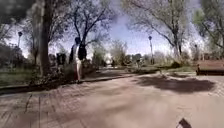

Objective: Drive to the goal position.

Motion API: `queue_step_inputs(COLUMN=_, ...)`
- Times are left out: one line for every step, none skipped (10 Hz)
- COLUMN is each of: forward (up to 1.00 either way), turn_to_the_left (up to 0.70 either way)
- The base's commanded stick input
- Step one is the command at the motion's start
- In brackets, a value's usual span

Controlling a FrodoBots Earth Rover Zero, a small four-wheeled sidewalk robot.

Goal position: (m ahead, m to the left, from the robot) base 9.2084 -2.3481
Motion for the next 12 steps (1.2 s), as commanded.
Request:
queue_step_inputs(forward=0.7, turn_to_the_left=0.0)
queue_step_inputs(forward=0.7, turn_to_the_left=0.0)
queue_step_inputs(forward=0.7, turn_to_the_left=0.0)
queue_step_inputs(forward=0.7, turn_to_the_left=0.0)
queue_step_inputs(forward=0.7, turn_to_the_left=0.0)
queue_step_inputs(forward=0.7, turn_to_the_left=0.0)
queue_step_inputs(forward=0.7, turn_to_the_left=0.0)
queue_step_inputs(forward=0.7, turn_to_the_left=0.0)
queue_step_inputs(forward=0.7, turn_to_the_left=0.0)
queue_step_inputs(forward=0.7, turn_to_the_left=0.0)
queue_step_inputs(forward=0.7, turn_to_the_left=0.0)
queue_step_inputs(forward=0.7, turn_to_the_left=0.0)
